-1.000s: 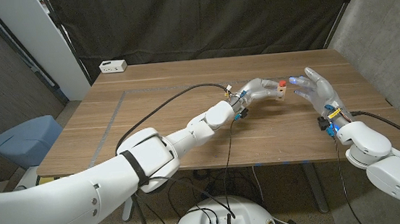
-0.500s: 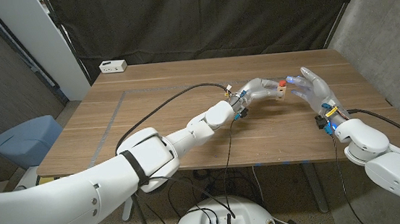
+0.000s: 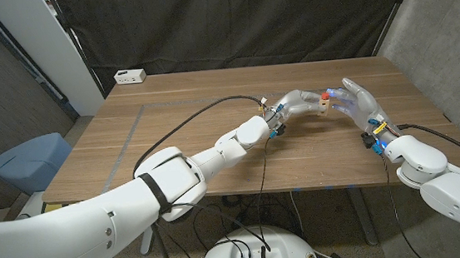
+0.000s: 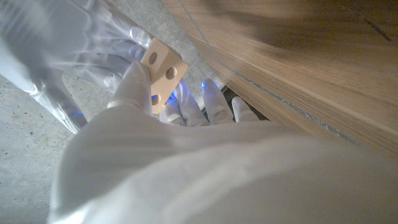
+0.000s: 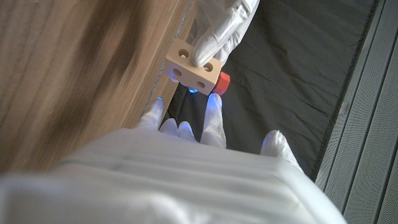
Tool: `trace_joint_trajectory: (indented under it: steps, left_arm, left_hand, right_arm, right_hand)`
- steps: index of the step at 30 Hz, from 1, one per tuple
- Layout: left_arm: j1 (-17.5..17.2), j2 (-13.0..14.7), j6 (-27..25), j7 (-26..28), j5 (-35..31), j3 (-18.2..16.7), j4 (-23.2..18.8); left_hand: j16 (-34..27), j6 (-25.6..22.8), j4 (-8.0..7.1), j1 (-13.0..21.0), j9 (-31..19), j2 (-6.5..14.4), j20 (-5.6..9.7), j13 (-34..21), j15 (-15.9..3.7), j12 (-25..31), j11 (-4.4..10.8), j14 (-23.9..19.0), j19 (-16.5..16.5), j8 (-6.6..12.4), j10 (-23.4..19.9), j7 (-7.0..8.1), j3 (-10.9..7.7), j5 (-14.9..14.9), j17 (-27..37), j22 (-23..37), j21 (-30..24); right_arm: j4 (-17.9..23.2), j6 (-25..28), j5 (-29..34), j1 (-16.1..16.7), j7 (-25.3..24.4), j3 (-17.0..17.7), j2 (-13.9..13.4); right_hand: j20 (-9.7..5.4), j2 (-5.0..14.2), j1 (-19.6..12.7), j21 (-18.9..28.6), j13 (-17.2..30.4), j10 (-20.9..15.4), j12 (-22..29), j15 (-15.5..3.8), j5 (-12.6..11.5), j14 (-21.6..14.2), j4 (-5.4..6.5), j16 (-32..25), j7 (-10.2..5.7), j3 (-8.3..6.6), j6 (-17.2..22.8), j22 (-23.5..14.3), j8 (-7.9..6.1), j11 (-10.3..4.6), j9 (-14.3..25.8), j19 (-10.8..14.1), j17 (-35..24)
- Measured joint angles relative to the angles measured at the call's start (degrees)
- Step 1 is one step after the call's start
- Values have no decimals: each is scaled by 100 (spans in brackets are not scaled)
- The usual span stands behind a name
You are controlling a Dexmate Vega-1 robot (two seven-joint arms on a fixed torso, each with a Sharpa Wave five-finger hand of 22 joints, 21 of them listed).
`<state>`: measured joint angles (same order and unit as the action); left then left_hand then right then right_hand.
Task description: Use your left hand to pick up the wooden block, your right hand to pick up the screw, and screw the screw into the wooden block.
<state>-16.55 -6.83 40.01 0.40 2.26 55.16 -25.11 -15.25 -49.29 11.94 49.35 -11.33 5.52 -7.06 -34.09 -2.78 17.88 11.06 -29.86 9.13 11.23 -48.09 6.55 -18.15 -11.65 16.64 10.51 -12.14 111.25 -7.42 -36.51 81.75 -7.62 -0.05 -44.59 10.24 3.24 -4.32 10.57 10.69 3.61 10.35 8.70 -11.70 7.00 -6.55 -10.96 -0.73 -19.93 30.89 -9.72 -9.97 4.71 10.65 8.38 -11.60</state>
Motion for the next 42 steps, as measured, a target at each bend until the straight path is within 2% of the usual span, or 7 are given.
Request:
trace_joint_trajectory:
  steps: [9,24,42]
  left_arm:
    - [-3,0,0,2,-3,0,-9]
    - [-27,9,-25,-8,-2,-9,-36]
    - [-80,51,-43,-21,-1,-34,-130]
  left_hand:
    - [0,-9,0,-1,-1,-1,0,-1,0,0,0,0,0,0,0,-9,0,13,1,0,0]
    - [0,-30,-25,-31,-1,-31,31,-27,-20,5,0,-40,31,0,-62,-29,25,22,0,0,0]
    - [1,-31,-24,-29,4,-29,30,3,-20,5,2,-40,30,0,-62,-28,24,20,-1,0,0]
  right_arm:
    - [-12,-3,-25,-18,33,-25,-21]
    - [-18,-36,-34,-26,33,-49,-39]
    - [44,-77,-18,76,-44,-15,-27]
  right_hand:
    - [0,0,0,0,0,-1,0,0,0,-1,0,0,-39,0,150,0,-67,0,0,0,0]
    - [0,1,0,0,0,-84,46,0,0,-1,0,-19,-31,0,382,0,-138,-146,-5,1,1]
    - [-22,1,0,29,0,-209,90,-53,0,-55,0,-34,0,0,659,0,-209,-225,-12,23,2]
